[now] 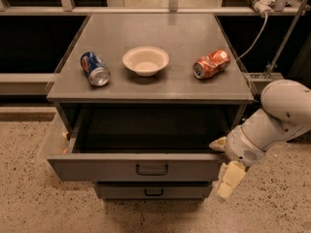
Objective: Open top drawer
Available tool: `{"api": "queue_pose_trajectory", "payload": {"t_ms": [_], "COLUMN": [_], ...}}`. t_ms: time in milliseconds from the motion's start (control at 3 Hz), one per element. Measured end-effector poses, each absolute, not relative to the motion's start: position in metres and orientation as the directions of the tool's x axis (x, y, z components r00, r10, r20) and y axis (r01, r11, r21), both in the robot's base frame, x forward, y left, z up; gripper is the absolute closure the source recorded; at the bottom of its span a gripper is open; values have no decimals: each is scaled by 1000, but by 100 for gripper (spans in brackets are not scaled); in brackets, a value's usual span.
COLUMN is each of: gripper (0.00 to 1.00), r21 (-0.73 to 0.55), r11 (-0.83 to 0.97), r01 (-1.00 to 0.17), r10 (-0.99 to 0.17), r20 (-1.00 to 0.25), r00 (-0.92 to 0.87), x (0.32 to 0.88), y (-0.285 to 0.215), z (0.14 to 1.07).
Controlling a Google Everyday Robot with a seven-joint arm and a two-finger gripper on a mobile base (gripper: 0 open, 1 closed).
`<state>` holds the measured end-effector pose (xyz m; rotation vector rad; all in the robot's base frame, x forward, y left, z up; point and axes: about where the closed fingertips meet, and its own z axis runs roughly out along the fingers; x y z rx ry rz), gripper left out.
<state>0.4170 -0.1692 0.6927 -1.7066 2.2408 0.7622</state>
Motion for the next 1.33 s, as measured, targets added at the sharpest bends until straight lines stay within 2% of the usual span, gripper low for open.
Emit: {"api": "queue_pose_trajectory", "payload": {"t_ms": [333, 667, 1000, 1333], "gripper": [0, 0, 0, 0], "r21": [298, 330, 331, 272], "r11": [185, 180, 180, 198], "r01": [-936, -927, -926, -942], "r10": [-835, -851, -852, -851], "r20": [-455, -420, -419, -428], "r00": [-310, -315, -315, -303], "x": [409, 369, 367, 373], "y": [-172, -188, -188, -189], "z": [683, 685, 686, 697]}}
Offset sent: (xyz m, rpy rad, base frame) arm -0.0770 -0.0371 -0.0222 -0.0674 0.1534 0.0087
